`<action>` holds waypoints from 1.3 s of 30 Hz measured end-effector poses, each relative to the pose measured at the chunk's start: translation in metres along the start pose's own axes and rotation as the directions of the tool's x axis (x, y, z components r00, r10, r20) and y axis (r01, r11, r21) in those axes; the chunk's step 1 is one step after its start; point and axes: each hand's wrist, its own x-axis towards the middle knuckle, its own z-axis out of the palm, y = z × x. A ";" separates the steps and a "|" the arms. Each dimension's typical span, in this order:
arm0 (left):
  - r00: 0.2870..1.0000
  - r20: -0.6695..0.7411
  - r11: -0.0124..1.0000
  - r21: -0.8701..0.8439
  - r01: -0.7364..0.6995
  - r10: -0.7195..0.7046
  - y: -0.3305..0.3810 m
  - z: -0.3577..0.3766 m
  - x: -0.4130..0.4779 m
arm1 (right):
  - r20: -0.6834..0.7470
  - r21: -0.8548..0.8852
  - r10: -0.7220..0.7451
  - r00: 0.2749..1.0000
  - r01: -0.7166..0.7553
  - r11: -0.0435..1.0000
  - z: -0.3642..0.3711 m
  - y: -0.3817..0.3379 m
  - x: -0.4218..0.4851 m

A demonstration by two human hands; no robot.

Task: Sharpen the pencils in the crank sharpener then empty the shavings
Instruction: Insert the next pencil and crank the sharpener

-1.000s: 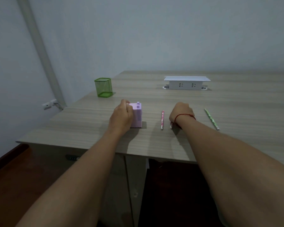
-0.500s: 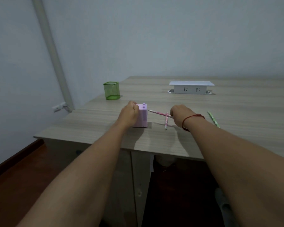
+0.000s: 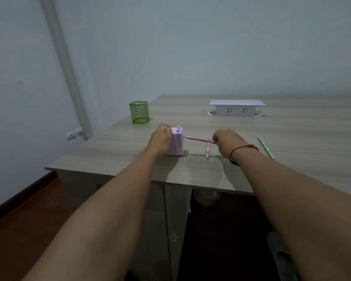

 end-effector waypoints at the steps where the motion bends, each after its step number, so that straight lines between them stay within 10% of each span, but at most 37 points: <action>1: 1.000 0.004 1.000 0.002 -0.001 0.001 0.000 0.000 0.000 | -0.010 -0.001 -0.002 1.000 0.002 1.000 0.000 0.000 0.000; 29: 0.993 -0.057 0.984 0.154 -0.091 0.101 -0.008 0.009 0.005 | -0.112 -0.096 -0.145 0.983 0.135 0.986 0.023 -0.039 0.025; 39: 0.992 -0.123 0.993 -0.114 -0.019 0.005 -0.019 -0.016 0.005 | -0.197 -0.092 -0.233 0.952 0.219 0.971 0.019 -0.056 0.016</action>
